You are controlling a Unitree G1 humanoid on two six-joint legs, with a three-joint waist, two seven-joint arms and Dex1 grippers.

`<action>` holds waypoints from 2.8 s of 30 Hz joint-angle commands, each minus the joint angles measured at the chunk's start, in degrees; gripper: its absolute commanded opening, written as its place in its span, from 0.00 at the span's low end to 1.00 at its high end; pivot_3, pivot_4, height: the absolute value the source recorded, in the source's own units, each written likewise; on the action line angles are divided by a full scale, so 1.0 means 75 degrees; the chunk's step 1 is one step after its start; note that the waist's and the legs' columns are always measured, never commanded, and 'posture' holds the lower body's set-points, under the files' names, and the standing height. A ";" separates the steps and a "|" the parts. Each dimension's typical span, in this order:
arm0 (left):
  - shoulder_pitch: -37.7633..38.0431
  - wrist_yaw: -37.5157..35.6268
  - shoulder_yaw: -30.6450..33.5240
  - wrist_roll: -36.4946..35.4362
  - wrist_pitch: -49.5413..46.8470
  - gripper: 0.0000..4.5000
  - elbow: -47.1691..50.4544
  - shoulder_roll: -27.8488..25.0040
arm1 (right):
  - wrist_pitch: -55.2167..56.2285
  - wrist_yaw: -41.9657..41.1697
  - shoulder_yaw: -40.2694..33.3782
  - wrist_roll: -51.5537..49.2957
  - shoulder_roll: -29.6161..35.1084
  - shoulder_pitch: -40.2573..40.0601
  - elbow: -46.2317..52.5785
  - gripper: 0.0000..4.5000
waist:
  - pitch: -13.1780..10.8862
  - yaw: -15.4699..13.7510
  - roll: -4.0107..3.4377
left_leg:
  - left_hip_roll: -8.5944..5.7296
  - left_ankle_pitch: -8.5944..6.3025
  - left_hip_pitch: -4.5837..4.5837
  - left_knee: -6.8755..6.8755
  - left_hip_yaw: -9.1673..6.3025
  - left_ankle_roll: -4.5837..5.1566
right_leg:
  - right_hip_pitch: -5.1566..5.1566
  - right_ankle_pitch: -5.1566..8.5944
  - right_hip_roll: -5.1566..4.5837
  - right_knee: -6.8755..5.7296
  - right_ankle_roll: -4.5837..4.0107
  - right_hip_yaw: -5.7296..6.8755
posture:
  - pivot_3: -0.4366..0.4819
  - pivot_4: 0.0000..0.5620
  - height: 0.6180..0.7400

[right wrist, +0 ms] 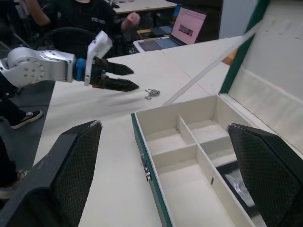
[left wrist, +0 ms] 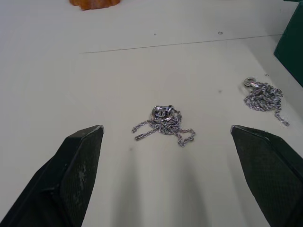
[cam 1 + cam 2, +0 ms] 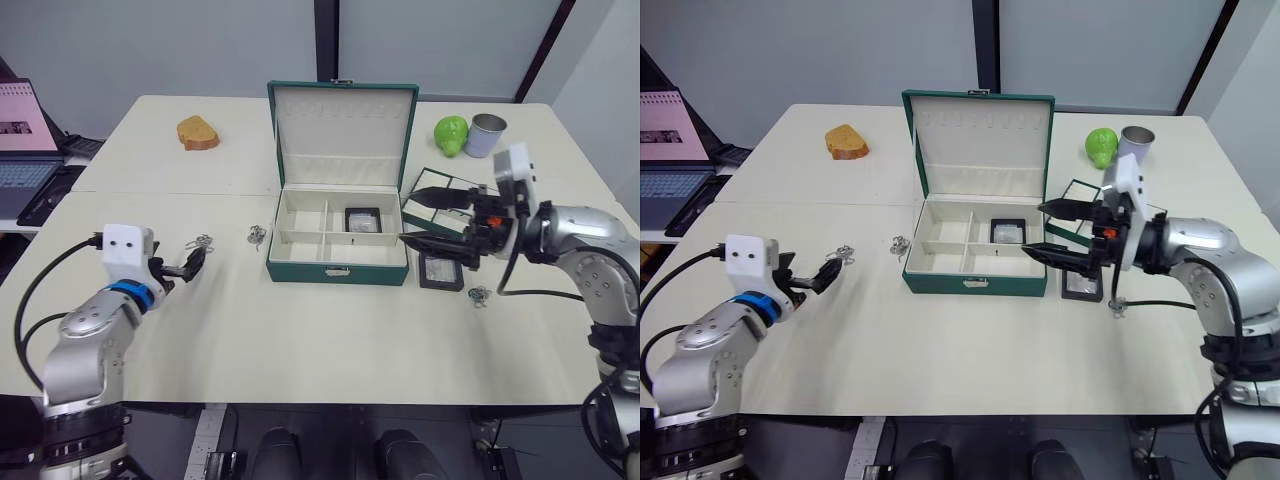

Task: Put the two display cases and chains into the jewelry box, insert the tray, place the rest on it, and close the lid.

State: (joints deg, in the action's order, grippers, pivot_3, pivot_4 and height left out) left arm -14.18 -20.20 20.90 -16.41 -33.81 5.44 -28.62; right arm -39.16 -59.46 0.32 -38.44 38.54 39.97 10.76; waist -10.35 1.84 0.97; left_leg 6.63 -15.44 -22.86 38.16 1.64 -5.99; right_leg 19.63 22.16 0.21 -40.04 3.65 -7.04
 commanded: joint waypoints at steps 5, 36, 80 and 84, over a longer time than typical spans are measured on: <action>-0.0769 0.0885 -0.0174 0.0412 0.0192 0.99 -0.1030 0.0212 | 0.0397 0.0035 0.0335 0.0554 -0.0335 0.0483 -0.0420 1.00 | 0.0001 0.0005 0.0002 | -0.0001 0.0000 0.0001 0.0000 0.0000 0.0000 | 0.0000 0.0000 -0.0001 0.0000 0.0000 0.0001 | 0.48 0.27 1.00; -0.1757 0.0632 -0.0935 0.0822 0.0456 0.99 -0.3401 0.0059 | 0.0589 0.0035 0.0109 0.0730 -0.0610 0.0747 -0.0875 1.00 | 0.0003 -0.0007 -0.0001 | -0.0003 0.0001 0.0003 0.0000 -0.0003 -0.0002 | -0.0002 0.0000 -0.0004 -0.0006 0.0000 0.0012 | 0.48 0.27 1.00; -0.1293 0.1368 -0.0344 0.0332 -0.0287 0.13 -0.1968 0.0413 | 0.0481 -0.0277 -0.0090 0.0349 -0.0613 0.0909 -0.0842 1.00 | 0.0017 0.0012 -0.0026 | -0.0002 0.0001 0.0006 -0.0009 0.0003 -0.0002 | -0.0001 0.0000 -0.0001 0.0001 0.0000 -0.0001 | 0.48 0.27 1.00; -0.1234 0.1353 -0.0414 0.0406 -0.0305 0.13 -0.2042 0.0388 | 0.0495 -0.0293 -0.0078 0.0385 -0.0667 0.0937 -0.0895 1.00 | 0.0017 0.0013 -0.0025 | -0.0002 0.0001 0.0006 -0.0010 0.0003 -0.0002 | 0.0000 0.0000 -0.0001 0.0003 0.0000 -0.0001 | 0.48 0.27 1.00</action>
State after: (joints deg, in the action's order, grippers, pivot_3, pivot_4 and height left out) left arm -24.42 -10.47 17.85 -13.91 -35.62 -9.52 -25.49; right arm -36.53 -61.25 0.68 -35.12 33.58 45.48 3.15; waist -10.22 1.94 0.78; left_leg 6.62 -15.43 -22.81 38.08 1.67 -6.01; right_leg 19.63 22.16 0.20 -40.01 3.66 -7.05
